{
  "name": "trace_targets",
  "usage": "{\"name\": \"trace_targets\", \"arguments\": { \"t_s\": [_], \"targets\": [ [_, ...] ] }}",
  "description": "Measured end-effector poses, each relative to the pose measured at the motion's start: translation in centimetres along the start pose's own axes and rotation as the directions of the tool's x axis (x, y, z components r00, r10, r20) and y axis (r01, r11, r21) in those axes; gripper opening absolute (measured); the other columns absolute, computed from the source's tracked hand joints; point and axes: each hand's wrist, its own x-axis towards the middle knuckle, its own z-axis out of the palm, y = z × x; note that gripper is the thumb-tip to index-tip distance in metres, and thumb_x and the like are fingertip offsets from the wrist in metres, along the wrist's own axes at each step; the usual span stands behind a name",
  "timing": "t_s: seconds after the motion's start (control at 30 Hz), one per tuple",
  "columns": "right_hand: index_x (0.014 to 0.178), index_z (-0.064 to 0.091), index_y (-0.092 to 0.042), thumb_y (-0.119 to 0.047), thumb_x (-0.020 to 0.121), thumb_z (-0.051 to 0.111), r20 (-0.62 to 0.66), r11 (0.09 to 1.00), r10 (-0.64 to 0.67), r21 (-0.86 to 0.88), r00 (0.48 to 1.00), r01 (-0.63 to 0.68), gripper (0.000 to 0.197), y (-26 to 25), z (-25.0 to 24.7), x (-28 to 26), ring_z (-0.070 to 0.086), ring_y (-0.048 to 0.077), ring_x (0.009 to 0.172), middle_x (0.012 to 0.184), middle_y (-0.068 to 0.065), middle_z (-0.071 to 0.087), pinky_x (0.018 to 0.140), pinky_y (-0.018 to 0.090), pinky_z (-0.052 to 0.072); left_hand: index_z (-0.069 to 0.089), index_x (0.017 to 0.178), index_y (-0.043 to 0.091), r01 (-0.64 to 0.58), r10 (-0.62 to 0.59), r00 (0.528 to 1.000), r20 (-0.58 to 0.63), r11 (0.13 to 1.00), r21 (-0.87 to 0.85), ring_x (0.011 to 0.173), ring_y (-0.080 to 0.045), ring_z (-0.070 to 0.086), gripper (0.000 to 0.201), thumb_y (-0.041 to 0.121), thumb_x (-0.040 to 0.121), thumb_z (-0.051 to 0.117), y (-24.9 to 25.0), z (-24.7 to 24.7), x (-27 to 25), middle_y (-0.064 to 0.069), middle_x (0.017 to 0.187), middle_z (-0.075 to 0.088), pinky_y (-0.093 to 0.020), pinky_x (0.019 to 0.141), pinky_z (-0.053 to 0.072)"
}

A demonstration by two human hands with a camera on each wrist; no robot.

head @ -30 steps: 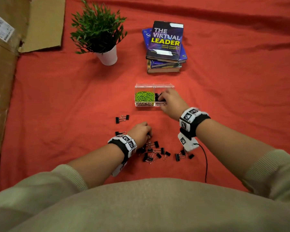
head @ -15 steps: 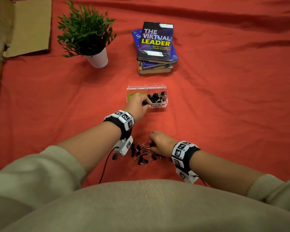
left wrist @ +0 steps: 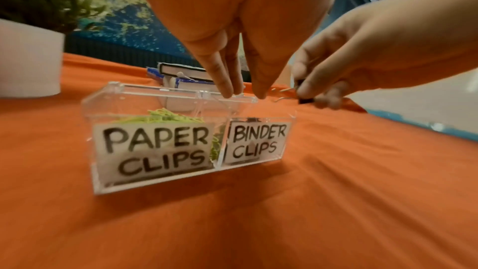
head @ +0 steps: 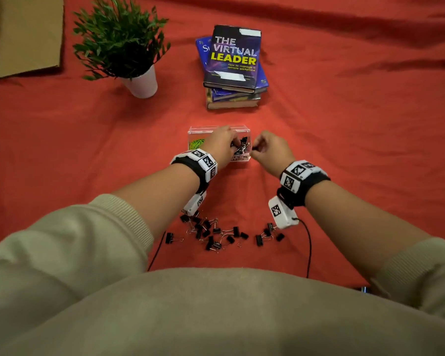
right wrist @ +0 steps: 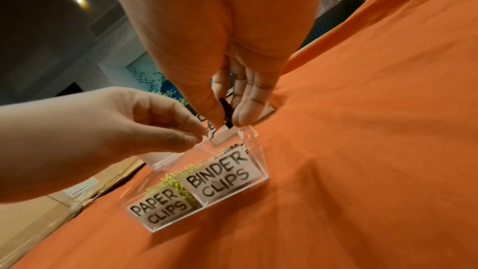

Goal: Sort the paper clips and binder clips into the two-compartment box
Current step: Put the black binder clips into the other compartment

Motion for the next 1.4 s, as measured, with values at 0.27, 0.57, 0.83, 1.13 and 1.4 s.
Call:
{"name": "trace_targets", "arguments": {
  "t_s": [0.27,0.57,0.83,1.13,1.4],
  "targets": [
    [0.1,0.059,-0.011,-0.009,0.078,0.064,0.082,0.97,-0.11,-0.211,0.991,0.125,0.022,-2.0,1.7,0.9,0.055,0.024,0.089,0.103,0.01,0.057,0.081,0.033,0.045,0.066,0.097,0.016,0.063,-0.062,0.99,0.13,0.998,-0.004,0.1,-0.021,0.056,0.015,0.014,0.084,0.06,-3.2,0.5,-8.1,-0.005,0.105,0.055,-0.026,0.086,0.042],
    [0.113,0.05,-0.015,-0.028,0.075,0.069,0.74,0.782,-0.112,-0.346,0.664,0.519,0.044,-0.1,6.0,-10.3,0.051,0.024,0.103,0.113,0.006,0.05,0.083,0.038,0.048,0.044,0.124,0.023,0.064,-0.168,0.924,0.343,0.953,0.295,0.111,-0.023,0.044,0.075,0.053,0.064,0.077,-6.3,3.1,-15.9,-0.002,0.117,0.042,-0.039,0.084,0.049],
    [0.111,0.053,-0.017,-0.022,0.079,0.062,0.732,0.701,-0.21,-0.351,0.649,0.622,0.034,1.2,7.7,-12.8,0.044,0.026,0.104,0.115,0.007,0.044,0.08,0.042,0.047,0.059,0.098,0.022,0.205,-0.203,0.944,0.261,0.979,0.022,0.097,-0.019,0.049,0.042,0.033,0.066,0.083,-6.3,4.5,-15.7,-0.001,0.105,0.042,-0.037,0.09,0.046],
    [0.094,0.058,-0.008,-0.009,0.076,0.059,0.647,0.833,-0.223,-0.262,0.729,0.488,0.018,1.4,7.5,-12.7,0.048,0.024,0.096,0.102,0.008,0.055,0.079,0.024,0.031,0.063,0.088,0.018,0.255,-0.234,0.946,0.225,0.964,-0.068,0.091,-0.016,0.045,0.022,0.022,0.073,0.079,-6.2,4.9,-15.8,0.0,0.102,0.035,-0.028,0.086,0.044],
    [0.09,0.059,-0.005,-0.002,0.077,0.055,0.586,0.88,-0.168,-0.273,0.793,0.388,0.014,1.2,6.9,-12.1,0.053,0.024,0.092,0.095,0.01,0.062,0.077,0.022,0.032,0.064,0.089,0.017,0.285,-0.265,0.95,0.163,0.952,-0.111,0.09,-0.014,0.045,0.014,0.017,0.079,0.074,-6.4,5.0,-15.9,0.002,0.099,0.038,-0.026,0.083,0.041]
  ]
}}
